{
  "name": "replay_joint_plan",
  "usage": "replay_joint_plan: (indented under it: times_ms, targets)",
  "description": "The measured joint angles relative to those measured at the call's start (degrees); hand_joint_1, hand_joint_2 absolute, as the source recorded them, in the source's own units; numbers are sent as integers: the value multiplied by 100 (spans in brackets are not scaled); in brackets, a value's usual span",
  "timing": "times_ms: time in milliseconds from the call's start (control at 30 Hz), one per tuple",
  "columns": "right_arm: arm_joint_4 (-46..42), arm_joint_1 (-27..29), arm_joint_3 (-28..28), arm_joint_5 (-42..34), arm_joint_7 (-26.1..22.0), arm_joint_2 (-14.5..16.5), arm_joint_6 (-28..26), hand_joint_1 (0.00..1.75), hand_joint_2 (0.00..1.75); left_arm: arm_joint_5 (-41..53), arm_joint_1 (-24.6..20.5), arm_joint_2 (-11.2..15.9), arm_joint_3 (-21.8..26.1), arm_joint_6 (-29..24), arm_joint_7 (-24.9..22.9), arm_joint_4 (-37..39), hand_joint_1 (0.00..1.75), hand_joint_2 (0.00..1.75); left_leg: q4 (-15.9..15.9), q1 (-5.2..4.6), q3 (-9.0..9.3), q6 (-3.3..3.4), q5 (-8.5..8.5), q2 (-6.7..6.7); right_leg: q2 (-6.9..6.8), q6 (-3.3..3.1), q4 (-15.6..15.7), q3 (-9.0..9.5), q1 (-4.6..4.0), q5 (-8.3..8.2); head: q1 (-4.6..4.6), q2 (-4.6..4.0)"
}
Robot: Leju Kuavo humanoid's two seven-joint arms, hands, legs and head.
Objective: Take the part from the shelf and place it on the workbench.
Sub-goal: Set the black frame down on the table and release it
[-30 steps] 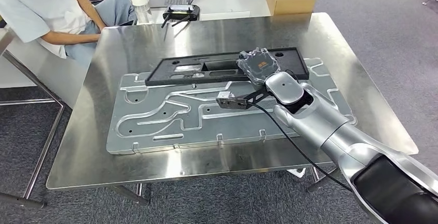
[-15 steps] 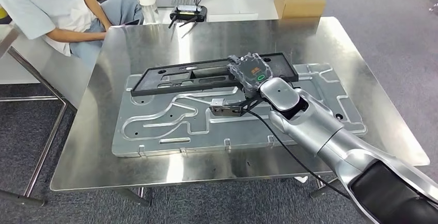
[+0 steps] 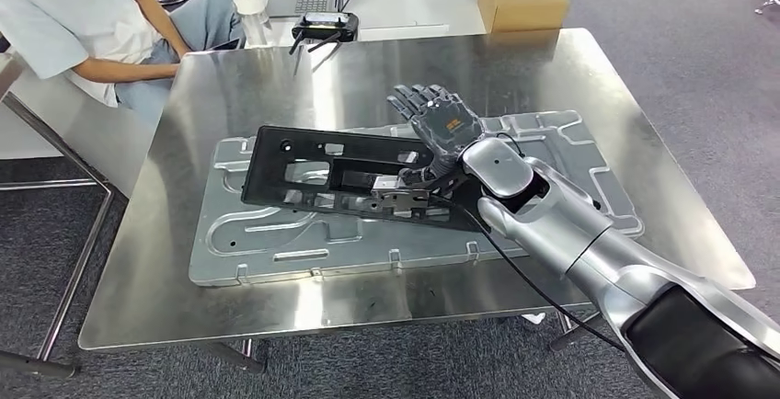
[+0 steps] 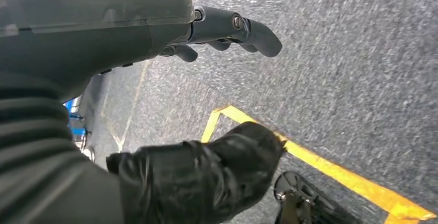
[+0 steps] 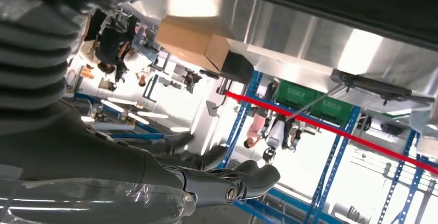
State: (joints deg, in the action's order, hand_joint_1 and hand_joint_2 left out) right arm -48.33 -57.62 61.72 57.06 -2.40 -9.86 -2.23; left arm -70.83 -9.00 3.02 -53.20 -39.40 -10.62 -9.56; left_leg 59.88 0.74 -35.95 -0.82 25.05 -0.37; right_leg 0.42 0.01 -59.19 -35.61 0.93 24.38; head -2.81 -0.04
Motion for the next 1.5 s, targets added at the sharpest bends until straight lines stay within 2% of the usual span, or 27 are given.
replay_joint_plan:
  times_ms: [100,167,200,267,300,333,367,400,433,500,567,667,733,800,833,867,900,967,1033,1133,1167,1233,1300,1333,1367,1400,1500]
  targets:
    - [-62,17,-1,-1,66,-35,37,0,0,29,-5,-99,0,-57,10,3,0,0,-88,-28,41,100,4,-5,5,104,34,7,-9,-14,10,0]
    - [-109,29,-5,-1,94,-81,72,0,0,39,-5,-146,0,-64,0,3,0,0,-127,-20,61,180,-23,5,-2,161,-104,-53,5,88,21,0]
    - [-132,32,-8,-1,103,-102,84,0,0,40,-8,-161,0,-65,-1,3,0,0,-145,-14,70,218,-34,11,-6,177,-333,-157,8,223,28,0]
    - [-164,53,-11,0,111,-130,97,0,0,41,-11,-180,0,-66,2,3,0,0,-153,-23,74,266,-34,17,-14,194,-1081,-502,9,587,40,0]
    - [-173,76,-11,1,114,-140,102,0,0,41,-9,-185,0,-66,2,3,0,0,-148,-32,73,278,-30,17,-14,198,-1428,-668,7,712,39,0]
    - [-178,103,-11,3,118,-150,107,0,0,41,-7,-188,0,-67,2,3,0,0,-142,-43,74,285,-25,15,-15,195,-1614,-761,5,741,39,0]
    - [-184,125,-11,5,123,-163,110,0,0,41,-6,-190,0,-67,3,4,0,0,-132,-54,75,292,-19,10,-15,181,-1577,-748,2,659,40,0]
    - [-194,135,-12,8,129,-175,110,0,0,40,-5,-193,0,-68,8,5,0,0,-122,-63,78,294,-12,4,-15,154,-1303,-619,-8,484,41,0]
    - [-209,135,-16,10,133,-186,108,0,0,40,-6,-201,0,-68,22,7,0,0,-112,-71,81,292,-4,-1,-16,112,-889,-419,-23,281,41,0]
    - [-249,123,-30,12,139,-200,106,0,0,38,-10,-224,0,-68,60,9,0,0,-91,-96,75,269,14,-4,-25,37,-207,-82,-65,51,37,0]
    - [-282,120,-43,12,147,-208,108,0,0,31,-15,-244,0,-69,84,14,0,0,-87,-103,65,220,17,-1,-31,12,-14,14,-97,36,33,0]
    - [-323,122,-54,14,162,-231,110,0,0,1,-14,-266,0,-75,104,32,0,0,-22,-94,40,124,99,1,-37,-39,83,64,-46,-11,29,0]
    - [-352,121,-63,16,169,-243,114,0,0,-14,-14,-281,0,-78,108,44,0,0,434,-70,-166,54,372,4,-47,-70,138,101,-4,-38,12,0]
    - [-370,137,-66,18,170,-246,121,0,0,-21,-19,-289,0,-79,107,50,0,0,1158,-32,-517,-10,658,7,-47,-79,139,103,2,-38,-4,0]
    - [-375,154,-66,19,170,-246,126,0,0,-26,-19,-289,0,-79,106,55,0,0,1387,-13,-641,-36,695,8,-45,-77,132,104,8,-38,-5,0]
    - [-380,170,-66,19,170,-248,133,0,0,-35,-15,-289,0,-78,107,59,0,0,1407,3,-668,-59,626,8,-44,-73,121,104,17,-36,-6,0]
    - [-383,182,-66,19,170,-249,139,0,0,-46,-12,-289,0,-78,111,63,0,0,1210,18,-589,-76,466,9,-41,-62,104,104,30,-30,-6,0]
    - [-396,185,-68,19,170,-253,145,0,0,-68,-10,-288,0,-77,138,67,0,0,467,42,-237,-98,105,9,-35,-16,53,94,50,-3,-9,0]
    - [-409,182,-74,19,170,-260,145,0,0,-79,-16,-285,0,-78,187,67,0,0,7,36,-18,-52,-39,-5,-29,55,5,64,35,15,-14,0]
    - [-428,187,-78,19,170,-281,145,0,0,-81,-17,-281,0,-81,240,67,0,0,-47,14,-24,85,-72,-10,-23,154,0,34,27,-1,-19,0]
    - [-432,189,-78,19,170,-289,146,0,0,-81,-16,-281,0,-81,236,67,0,0,-68,15,-33,138,-103,-3,-24,176,-54,8,32,66,-18,0]
    - [-437,194,-78,19,170,-303,148,0,0,-78,-19,-281,0,-81,208,67,0,0,-110,21,-74,237,-172,12,-27,200,-486,-155,38,435,-7,0]
    - [-439,214,-79,19,170,-313,151,0,0,-73,-20,-278,0,-82,174,67,0,0,-114,-2,-152,290,-232,16,-29,210,-1237,-413,27,898,-1,0]
    - [-439,233,-79,19,170,-321,155,0,0,-72,-19,-276,0,-82,152,67,0,0,-113,-16,-197,301,-265,14,-29,210,-1512,-484,22,1019,-1,0]
    - [-439,251,-79,19,170,-328,161,0,0,-71,-18,-274,0,-83,129,67,0,0,-112,-29,-244,306,-303,12,-29,199,-1594,-463,16,1033,-1,0]
    - [-439,264,-79,19,170,-333,169,0,0,-70,-17,-272,0,-84,108,67,0,0,-111,-42,-290,304,-342,7,-29,177,-1442,-324,8,948,-1,0]
    - [-458,251,-83,20,170,-334,177,0,0,-67,-18,-274,0,-82,83,67,0,0,-117,-63,-402,263,-474,-1,-29,61,-293,433,-54,608,-7,0]
